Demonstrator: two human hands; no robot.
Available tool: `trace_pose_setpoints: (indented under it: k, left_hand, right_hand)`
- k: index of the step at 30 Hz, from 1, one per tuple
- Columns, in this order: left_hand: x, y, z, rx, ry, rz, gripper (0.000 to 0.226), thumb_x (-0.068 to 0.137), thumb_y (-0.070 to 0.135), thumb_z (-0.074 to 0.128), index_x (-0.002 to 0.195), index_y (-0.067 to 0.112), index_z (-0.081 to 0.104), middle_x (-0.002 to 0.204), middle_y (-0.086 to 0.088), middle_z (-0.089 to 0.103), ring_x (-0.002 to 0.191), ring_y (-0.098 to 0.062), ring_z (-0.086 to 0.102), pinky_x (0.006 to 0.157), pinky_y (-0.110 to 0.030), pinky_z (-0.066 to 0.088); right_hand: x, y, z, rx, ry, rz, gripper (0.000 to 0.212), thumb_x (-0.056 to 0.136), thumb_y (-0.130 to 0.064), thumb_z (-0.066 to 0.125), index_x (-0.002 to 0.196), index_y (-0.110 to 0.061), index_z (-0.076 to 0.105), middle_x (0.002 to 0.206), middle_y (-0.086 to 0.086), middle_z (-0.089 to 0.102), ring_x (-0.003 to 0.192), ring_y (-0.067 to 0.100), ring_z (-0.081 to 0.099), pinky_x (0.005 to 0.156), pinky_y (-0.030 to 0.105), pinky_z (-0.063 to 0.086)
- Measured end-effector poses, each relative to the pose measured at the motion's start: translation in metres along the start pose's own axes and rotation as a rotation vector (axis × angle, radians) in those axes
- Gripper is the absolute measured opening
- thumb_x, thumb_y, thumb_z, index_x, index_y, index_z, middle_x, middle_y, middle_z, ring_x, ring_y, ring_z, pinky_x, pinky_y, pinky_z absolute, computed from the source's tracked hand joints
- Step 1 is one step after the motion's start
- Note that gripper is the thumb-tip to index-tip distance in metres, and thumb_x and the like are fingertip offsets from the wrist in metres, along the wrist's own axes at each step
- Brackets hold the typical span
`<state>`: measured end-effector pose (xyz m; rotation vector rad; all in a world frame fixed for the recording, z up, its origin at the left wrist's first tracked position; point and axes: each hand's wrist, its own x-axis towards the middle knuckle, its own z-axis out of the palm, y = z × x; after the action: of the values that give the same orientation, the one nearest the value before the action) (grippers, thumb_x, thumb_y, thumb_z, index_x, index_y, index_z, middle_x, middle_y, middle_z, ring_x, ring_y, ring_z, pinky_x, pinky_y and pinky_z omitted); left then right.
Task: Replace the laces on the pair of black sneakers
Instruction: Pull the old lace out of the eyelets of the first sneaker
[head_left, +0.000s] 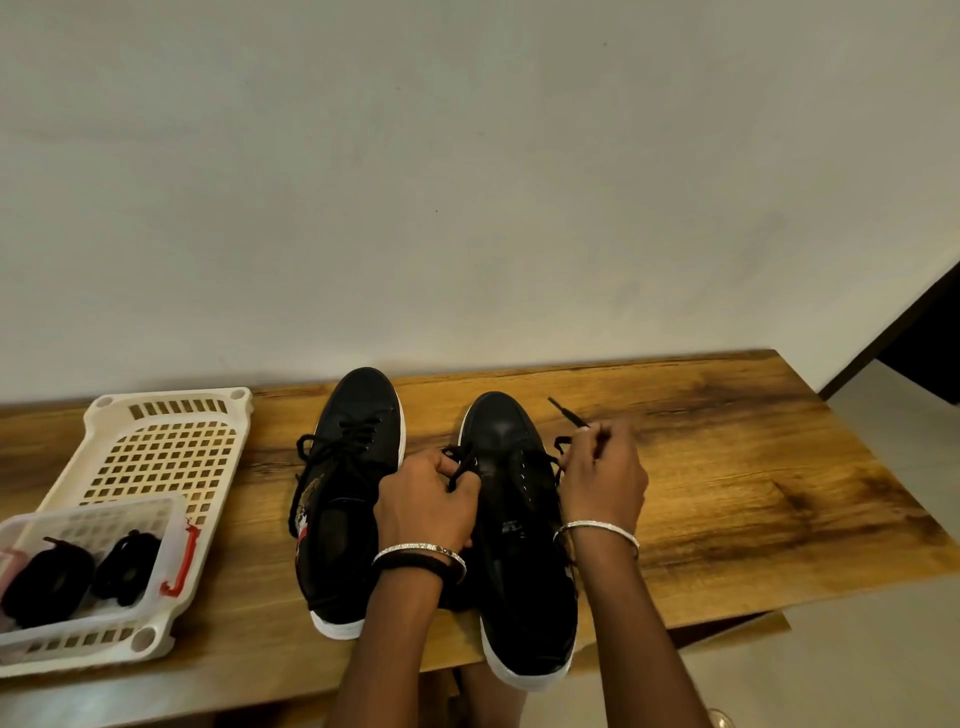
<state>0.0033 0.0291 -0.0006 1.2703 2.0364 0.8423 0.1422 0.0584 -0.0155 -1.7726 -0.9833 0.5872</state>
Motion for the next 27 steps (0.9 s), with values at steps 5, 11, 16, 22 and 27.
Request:
trace_pose_setpoints:
  k: [5, 11, 16, 22, 27]
  left_hand:
    - [0.001, 0.0, 0.003, 0.007, 0.005, 0.021, 0.005, 0.087, 0.025, 0.067, 0.082, 0.023, 0.066, 0.06, 0.006, 0.067, 0.038, -0.007, 0.06, 0.061, -0.028, 0.057]
    - [0.003, -0.001, 0.009, -0.05, 0.048, 0.041, 0.015, 0.087, 0.039, 0.065, 0.079, 0.027, 0.063, 0.067, 0.007, 0.066, 0.056, -0.017, 0.066, 0.064, -0.04, 0.06]
    - [0.006, -0.005, 0.014, 0.043, 0.144, 0.159, 0.021, 0.098, 0.036, 0.053, 0.117, 0.027, 0.054, 0.095, 0.005, 0.064, 0.088, -0.022, 0.067, 0.071, -0.033, 0.05]
    - [0.012, -0.015, 0.027, 0.139, 0.037, 0.164, 0.025, 0.097, 0.036, 0.058, 0.119, 0.025, 0.061, 0.118, 0.001, 0.053, 0.098, -0.017, 0.061, 0.076, -0.032, 0.047]
    - [0.013, -0.013, 0.028, 0.043, 0.119, 0.257, 0.006, 0.095, 0.025, 0.062, 0.095, 0.019, 0.063, 0.112, 0.004, 0.049, 0.081, -0.008, 0.051, 0.069, -0.018, 0.038]
  right_hand:
    - [0.004, 0.013, -0.011, -0.148, -0.095, 0.15, 0.004, 0.09, -0.019, 0.063, 0.093, -0.016, 0.062, 0.08, 0.001, 0.068, 0.083, 0.028, 0.064, 0.072, 0.033, 0.044]
    - [-0.002, -0.001, -0.008, -0.2, -0.152, -0.135, 0.017, 0.082, -0.024, 0.073, 0.096, -0.024, 0.064, 0.085, -0.01, 0.063, 0.08, 0.011, 0.057, 0.067, 0.028, 0.04]
    - [-0.009, -0.002, -0.002, -0.323, -0.426, -0.125, 0.027, 0.074, -0.041, 0.081, 0.087, -0.028, 0.062, 0.084, -0.01, 0.062, 0.077, 0.005, 0.059, 0.063, 0.025, 0.046]
    - [-0.01, -0.005, -0.003, -0.329, -0.42, -0.126, 0.017, 0.077, -0.031, 0.077, 0.087, -0.026, 0.065, 0.077, -0.009, 0.062, 0.072, 0.007, 0.06, 0.068, 0.029, 0.052]
    - [-0.01, -0.006, 0.0, -0.349, -0.395, -0.125, 0.014, 0.079, -0.031, 0.075, 0.087, -0.026, 0.065, 0.076, -0.01, 0.062, 0.072, 0.007, 0.06, 0.068, 0.028, 0.051]
